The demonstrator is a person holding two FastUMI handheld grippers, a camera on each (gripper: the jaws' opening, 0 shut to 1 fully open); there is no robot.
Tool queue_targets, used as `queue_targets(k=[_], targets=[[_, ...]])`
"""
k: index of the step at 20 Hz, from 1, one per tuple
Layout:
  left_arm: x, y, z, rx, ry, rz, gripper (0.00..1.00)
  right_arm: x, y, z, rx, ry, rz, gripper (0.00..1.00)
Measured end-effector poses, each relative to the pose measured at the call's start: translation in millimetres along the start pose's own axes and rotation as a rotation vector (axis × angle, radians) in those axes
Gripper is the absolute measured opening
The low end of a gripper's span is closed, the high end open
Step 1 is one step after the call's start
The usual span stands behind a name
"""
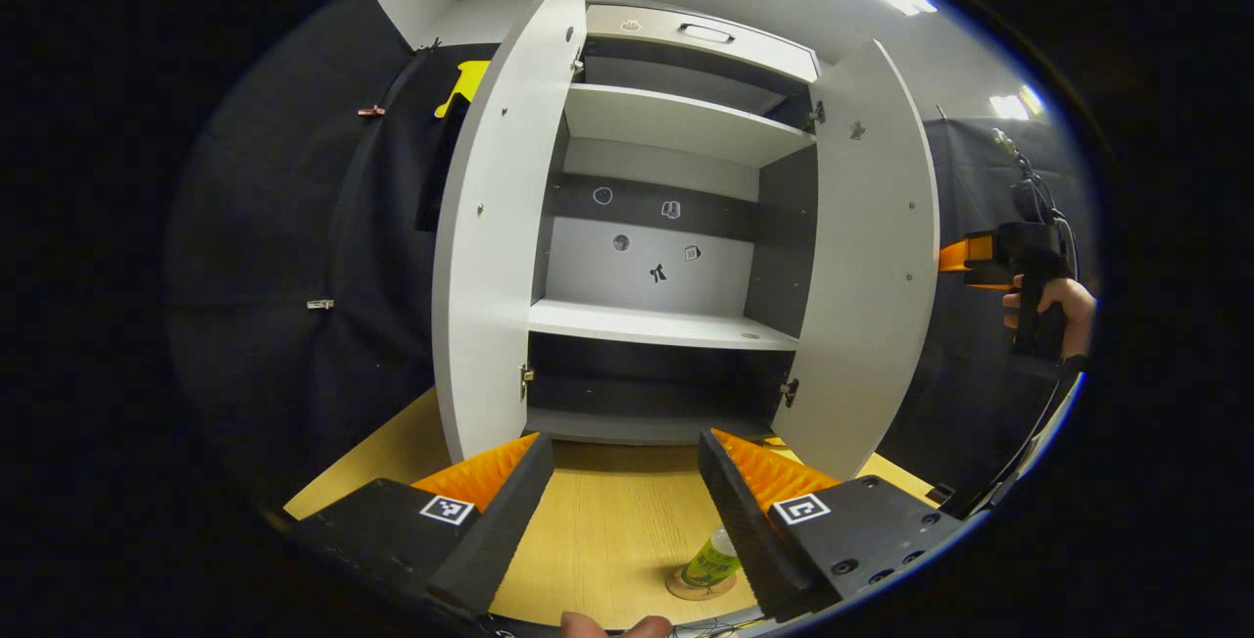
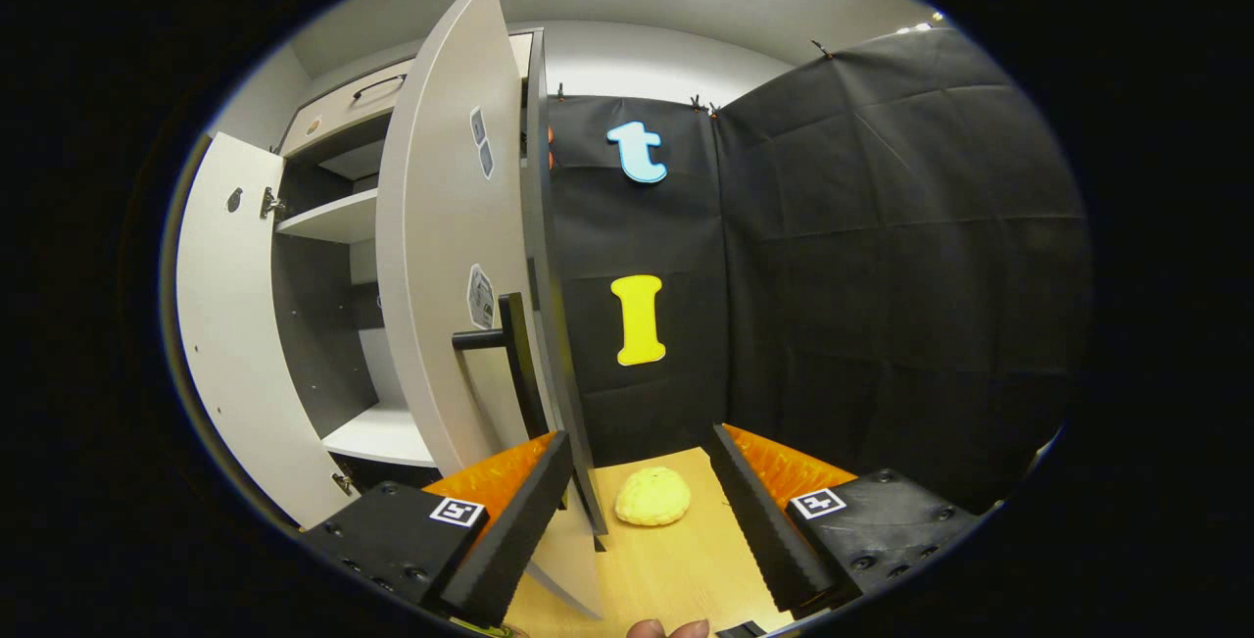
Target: Grasp the bottle in the cabinet with the left hand and place it on the coaster, then close the right door with the right hand and the left door with the left hand.
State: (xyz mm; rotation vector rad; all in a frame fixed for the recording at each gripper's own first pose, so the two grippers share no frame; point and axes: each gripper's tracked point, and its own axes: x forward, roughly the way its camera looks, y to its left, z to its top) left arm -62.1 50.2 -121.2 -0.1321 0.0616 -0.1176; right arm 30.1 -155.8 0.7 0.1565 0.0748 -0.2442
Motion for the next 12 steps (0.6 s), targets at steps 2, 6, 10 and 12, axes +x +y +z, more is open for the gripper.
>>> queue_targets(k=[2, 6, 10, 12], targets=[[0, 6, 6, 0.003, -0.005, 0.012, 0.95, -3, 13, -3, 0.010, 0.008, 0.033, 0.97], [-4, 21, 18, 0.031, -0.025, 0.041, 0.95, -7, 51, -10, 0.027, 0.020, 0.116, 0.97], [-12, 37, 25, 0.032, -0.026, 0.071, 0.95, -4, 97, -21, 0.068, 0.052, 0.209, 0.98], [-17, 49, 29, 0.030, -0.028, 0.102, 0.95, 2, 122, -25, 0.071, 0.061, 0.249, 0.98]])
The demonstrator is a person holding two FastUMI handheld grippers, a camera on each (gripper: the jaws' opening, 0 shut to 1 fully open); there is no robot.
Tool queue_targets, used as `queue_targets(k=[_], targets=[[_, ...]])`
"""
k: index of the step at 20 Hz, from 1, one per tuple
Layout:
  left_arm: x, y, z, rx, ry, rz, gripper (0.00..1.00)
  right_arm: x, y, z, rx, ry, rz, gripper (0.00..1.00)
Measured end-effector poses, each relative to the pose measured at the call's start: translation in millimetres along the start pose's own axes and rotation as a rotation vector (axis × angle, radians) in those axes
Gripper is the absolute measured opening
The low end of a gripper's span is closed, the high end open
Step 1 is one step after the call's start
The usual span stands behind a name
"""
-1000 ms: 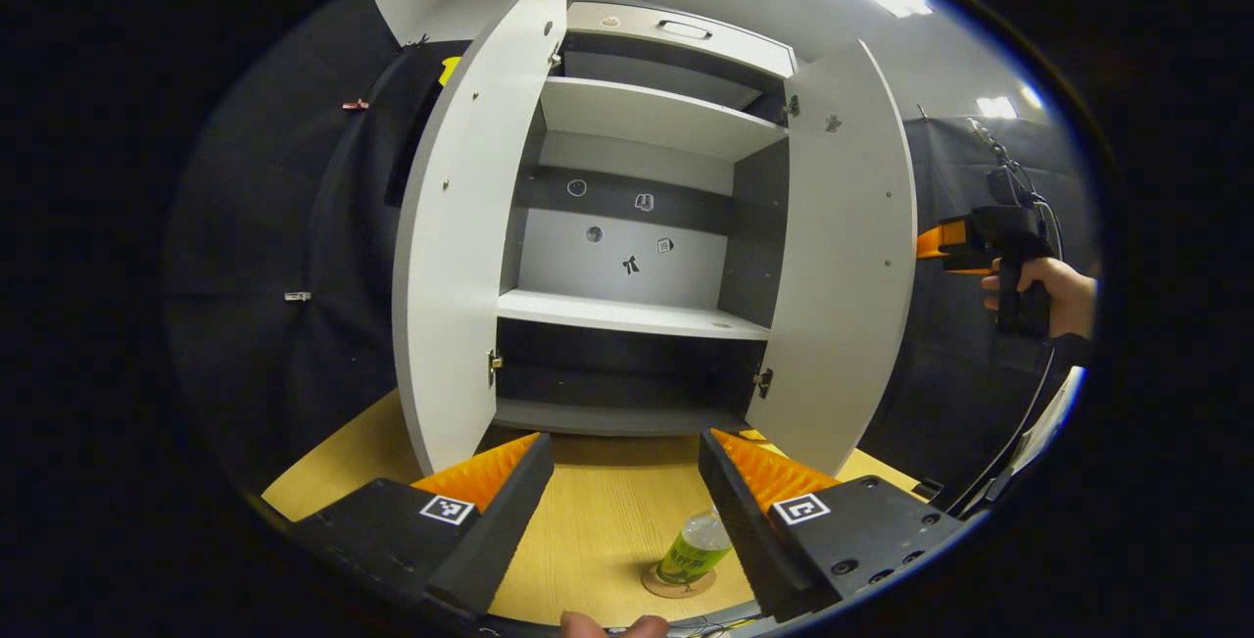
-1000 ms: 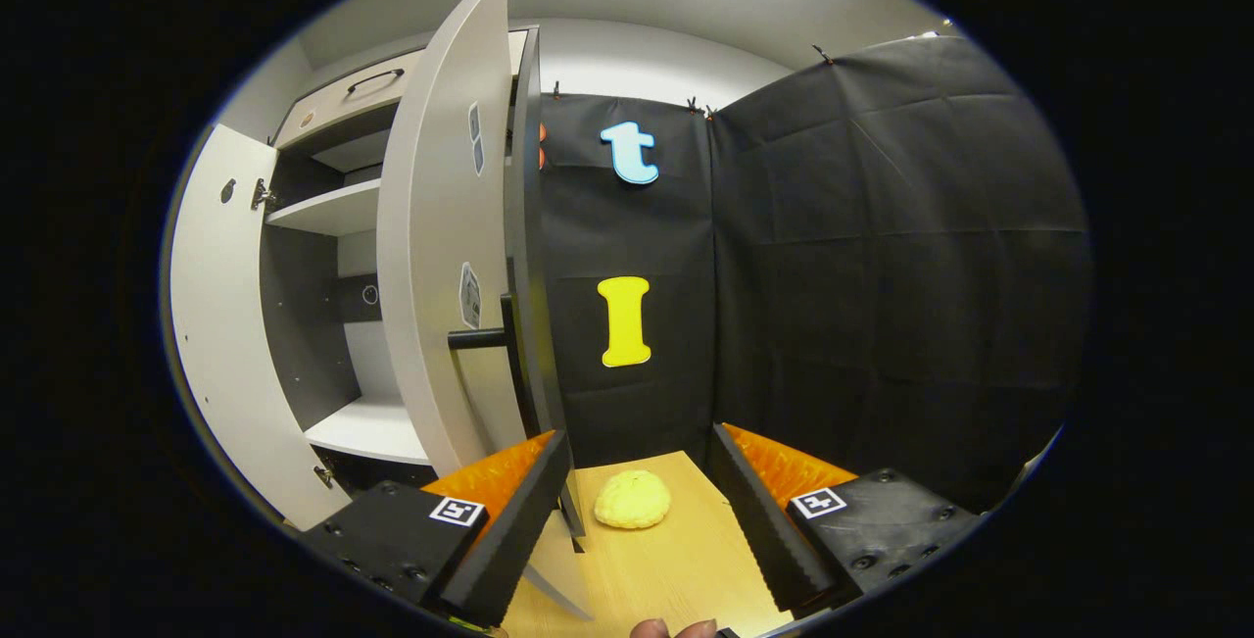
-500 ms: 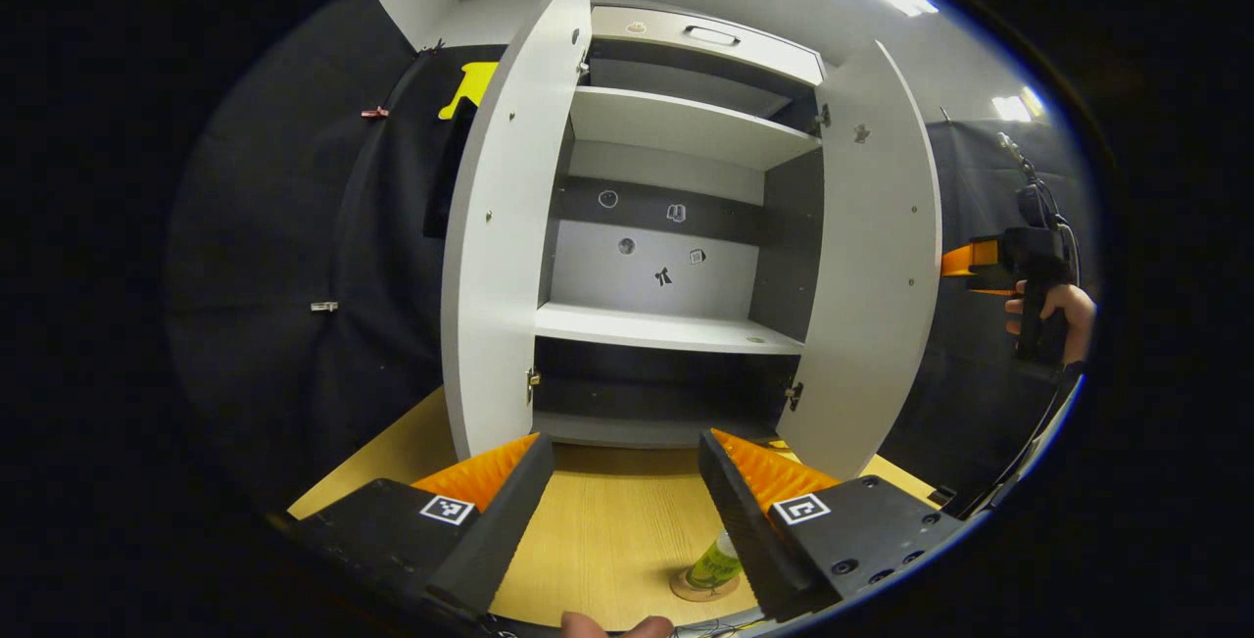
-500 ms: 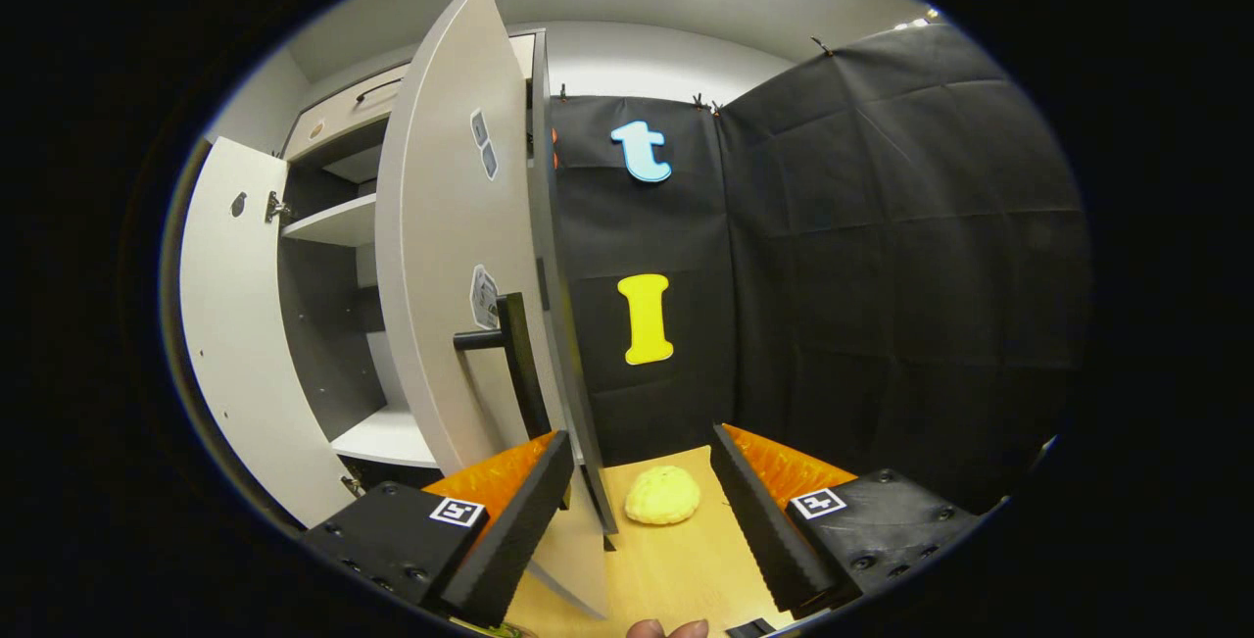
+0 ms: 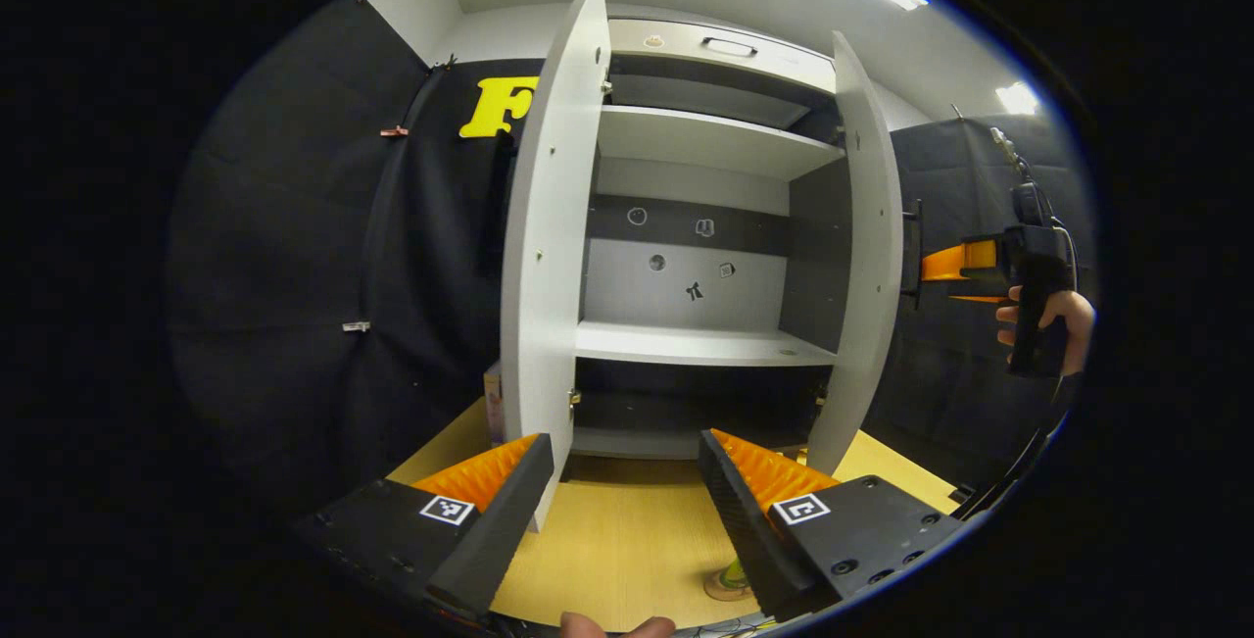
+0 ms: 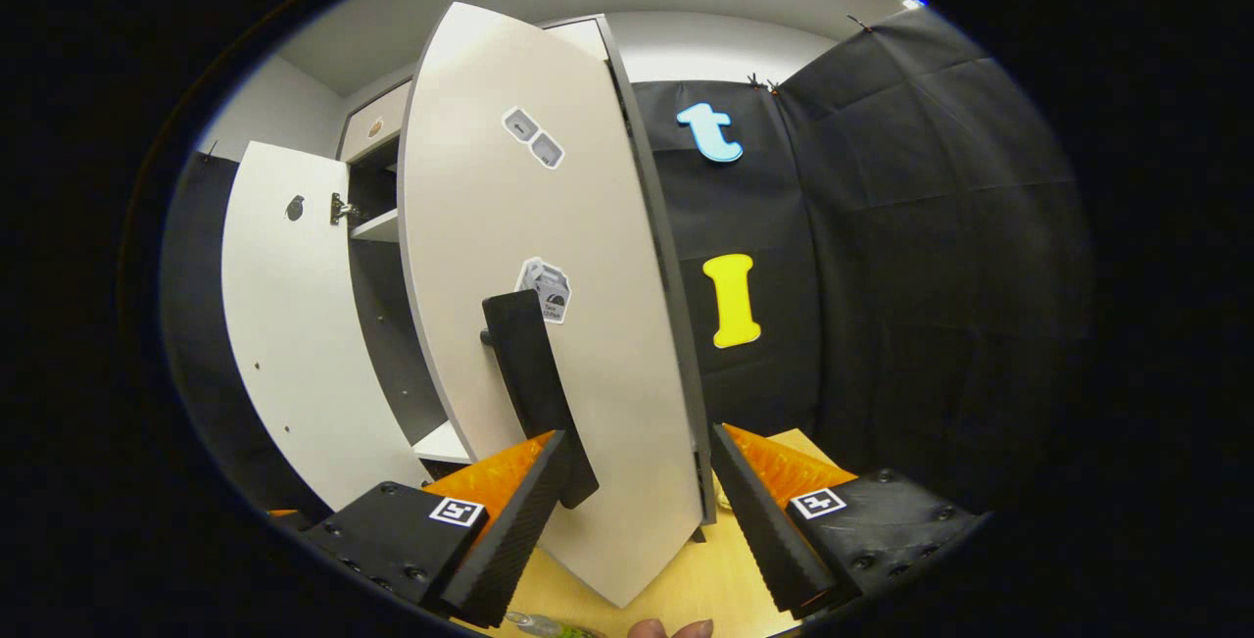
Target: Grasp the bottle in the cabinet with the left hand and place it on the coaster, then close the right door with the right hand and the left door with the left hand.
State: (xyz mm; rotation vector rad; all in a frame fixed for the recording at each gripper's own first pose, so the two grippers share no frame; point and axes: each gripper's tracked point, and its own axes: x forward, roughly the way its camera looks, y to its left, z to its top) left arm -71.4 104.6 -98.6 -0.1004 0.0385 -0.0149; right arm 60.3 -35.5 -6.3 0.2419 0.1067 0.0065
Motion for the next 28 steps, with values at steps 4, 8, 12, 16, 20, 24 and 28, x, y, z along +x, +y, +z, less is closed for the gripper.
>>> queue_targets(k=[4, 8, 12, 16, 20, 24, 28], targets=[[-2, 24, 7, -0.033, 0.016, 0.052, 0.95, 26, 43, -12, 0.011, 0.027, 0.072, 0.97], [-3, 51, 27, -0.032, -0.007, 0.093, 0.95, 37, 55, -12, -0.048, 0.007, 0.075, 0.97], [7, 83, 52, -0.033, -0.022, 0.107, 0.95, 33, 53, -10, -0.038, -0.002, 0.063, 0.98], [22, 132, 77, 0.006, -0.051, 0.188, 0.95, 10, 37, -9, -0.041, -0.006, 0.039, 0.98], [48, 168, 100, 0.110, -0.062, 0.245, 0.95, -5, 34, -12, -0.086, -0.003, 0.027, 0.98], [78, 183, 113, 0.074, -0.061, 0.259, 0.95, -17, 32, -10, -0.109, -0.008, 0.019, 0.98], [101, 192, 121, 0.015, -0.065, 0.254, 0.95, -22, 28, -12, -0.121, -0.004, 0.011, 0.98]])
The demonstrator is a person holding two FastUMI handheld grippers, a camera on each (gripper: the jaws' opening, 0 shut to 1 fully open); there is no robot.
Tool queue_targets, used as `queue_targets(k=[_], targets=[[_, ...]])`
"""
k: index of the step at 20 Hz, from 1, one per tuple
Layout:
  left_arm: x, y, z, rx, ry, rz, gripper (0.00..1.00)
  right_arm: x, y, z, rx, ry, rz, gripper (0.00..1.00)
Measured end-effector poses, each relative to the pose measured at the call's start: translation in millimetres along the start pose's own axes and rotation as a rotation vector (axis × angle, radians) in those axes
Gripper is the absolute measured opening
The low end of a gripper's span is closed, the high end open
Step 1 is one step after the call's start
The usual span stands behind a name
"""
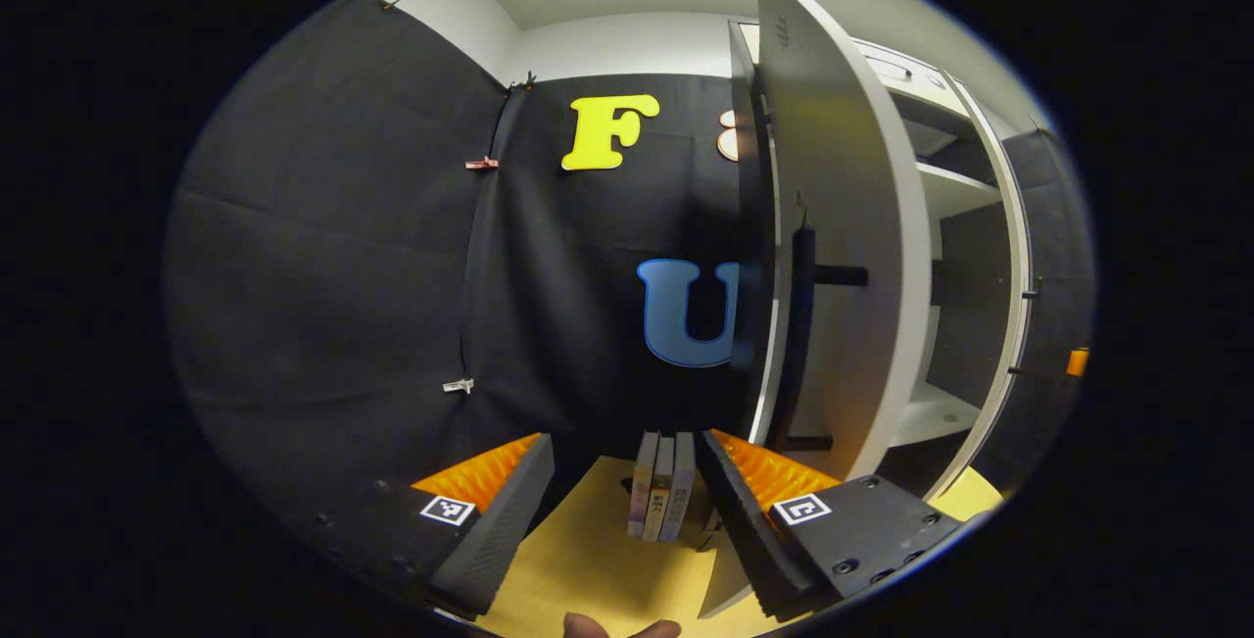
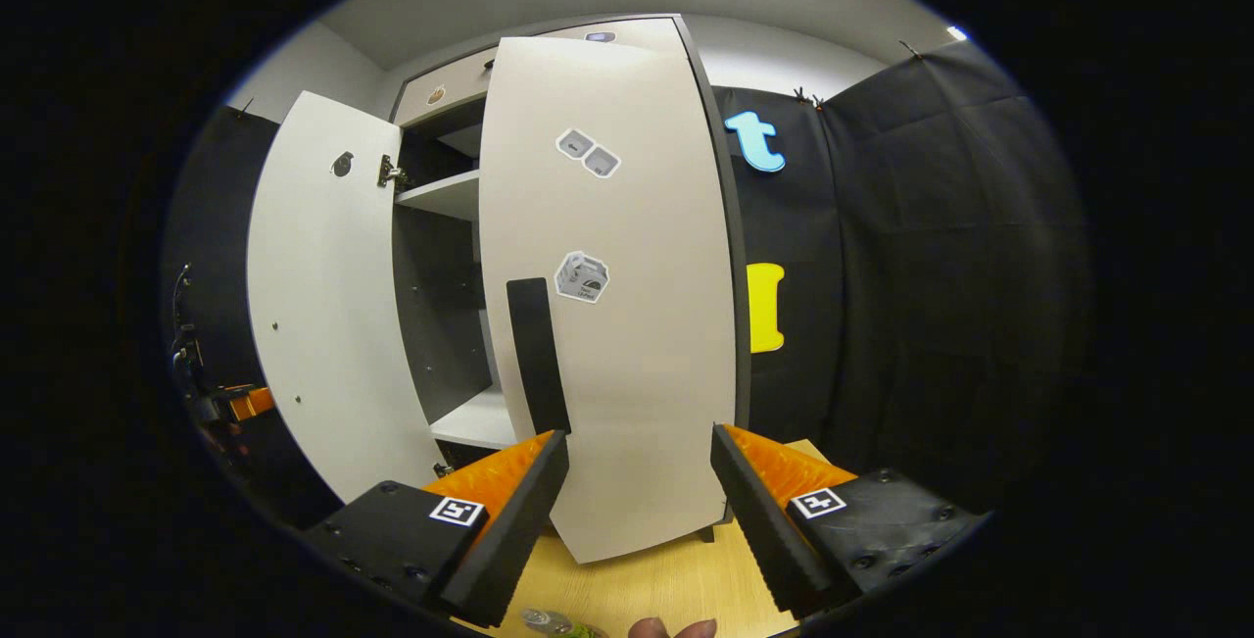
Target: Grasp the bottle in the cabinet with the left hand and place it on the coaster, then close the right door with the right hand and the left door with the left hand.
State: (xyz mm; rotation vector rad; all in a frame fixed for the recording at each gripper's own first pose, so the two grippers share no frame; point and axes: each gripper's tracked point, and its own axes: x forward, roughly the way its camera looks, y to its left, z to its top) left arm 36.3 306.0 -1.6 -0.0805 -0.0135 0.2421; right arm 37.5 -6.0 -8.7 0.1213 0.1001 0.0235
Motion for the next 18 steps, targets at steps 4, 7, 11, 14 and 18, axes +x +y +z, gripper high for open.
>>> queue_targets(k=[4, 7, 11, 14, 18], targets=[[-1, -17, 5, 0.048, -0.025, -0.041, 0.95, -3, -10, 2, 0.004, -0.001, -0.014, 0.98], [-9, -23, 2, 0.031, -0.022, -0.053, 0.92, -3, -16, 3, 0.022, -0.004, -0.021, 0.98], [-21, -47, -1, 0.031, -0.022, -0.079, 0.94, -4, -19, 0, 0.030, 0.002, -0.016, 0.98], [-25, -62, -2, 0.026, -0.018, -0.095, 0.89, -6, -18, -2, 0.029, 0.003, -0.009, 0.98], [-27, -98, -4, 0.008, -0.004, -0.166, 0.93, -9, -22, 0, 0.013, 0.000, -0.008, 0.98]])
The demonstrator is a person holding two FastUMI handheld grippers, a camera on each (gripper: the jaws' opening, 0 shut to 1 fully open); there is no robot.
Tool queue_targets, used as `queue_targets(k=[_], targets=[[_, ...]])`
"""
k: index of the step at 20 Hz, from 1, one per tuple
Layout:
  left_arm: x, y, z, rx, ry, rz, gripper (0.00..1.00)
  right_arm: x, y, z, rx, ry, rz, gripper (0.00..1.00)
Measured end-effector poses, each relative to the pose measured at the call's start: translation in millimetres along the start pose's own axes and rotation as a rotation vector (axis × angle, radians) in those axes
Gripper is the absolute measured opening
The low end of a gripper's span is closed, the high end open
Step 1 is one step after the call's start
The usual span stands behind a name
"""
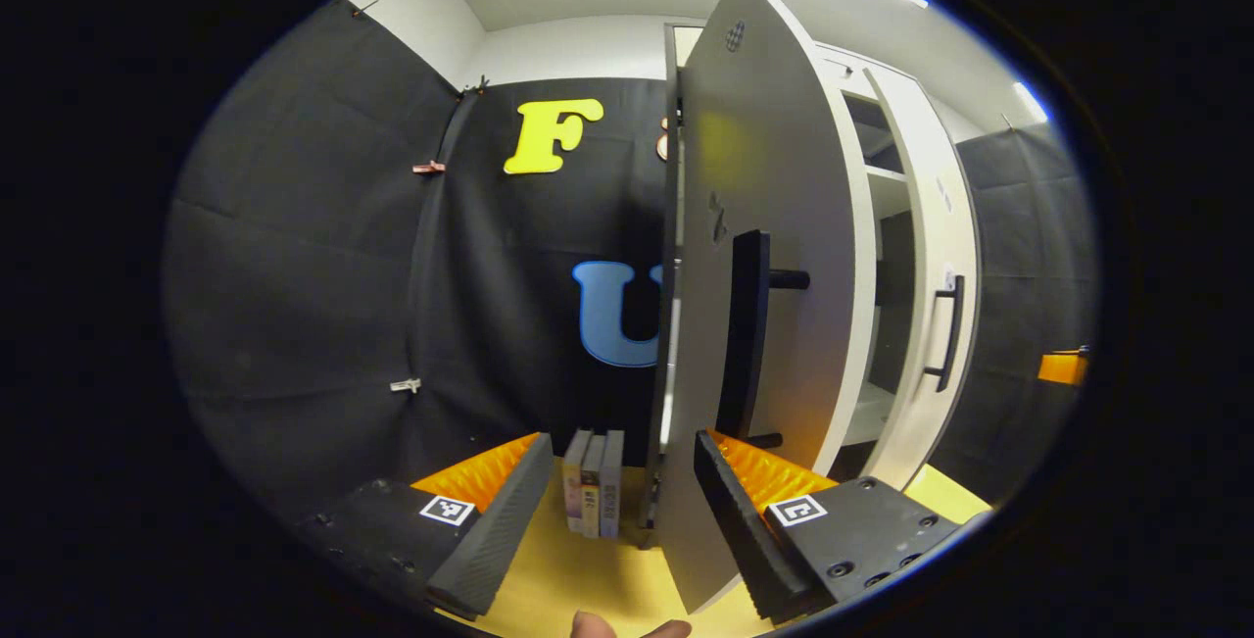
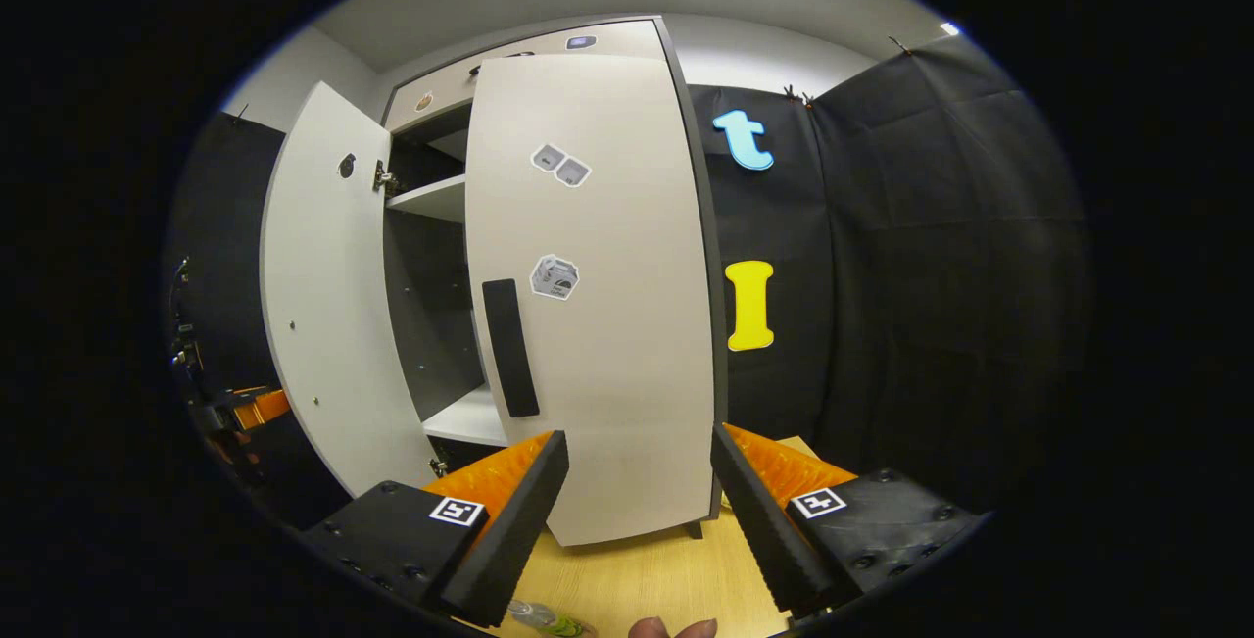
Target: Grasp the bottle in the cabinet with the left hand and place it on the coaster, then close the right door with the right hand and the left door with the left hand.
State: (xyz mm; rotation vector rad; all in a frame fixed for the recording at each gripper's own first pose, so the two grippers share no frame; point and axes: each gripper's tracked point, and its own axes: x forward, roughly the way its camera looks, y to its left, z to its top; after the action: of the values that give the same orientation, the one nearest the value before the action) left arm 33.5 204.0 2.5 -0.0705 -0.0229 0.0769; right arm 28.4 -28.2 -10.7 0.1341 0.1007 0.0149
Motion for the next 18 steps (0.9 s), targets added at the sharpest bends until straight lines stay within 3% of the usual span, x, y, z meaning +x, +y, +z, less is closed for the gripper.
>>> queue_targets(k=[13, 17, 18], targets=[[34, -122, 3, 0.027, -0.011, -0.145, 0.93, -18, -44, 3, 0.012, -0.007, -0.048, 0.97], [48, -130, 3, 0.043, -0.015, -0.121, 0.93, -16, -48, 4, 0.011, -0.002, -0.040, 0.98], [52, -133, 0, 0.032, -0.009, -0.119, 0.89, -16, -48, 4, 0.006, -0.002, -0.037, 0.98]])
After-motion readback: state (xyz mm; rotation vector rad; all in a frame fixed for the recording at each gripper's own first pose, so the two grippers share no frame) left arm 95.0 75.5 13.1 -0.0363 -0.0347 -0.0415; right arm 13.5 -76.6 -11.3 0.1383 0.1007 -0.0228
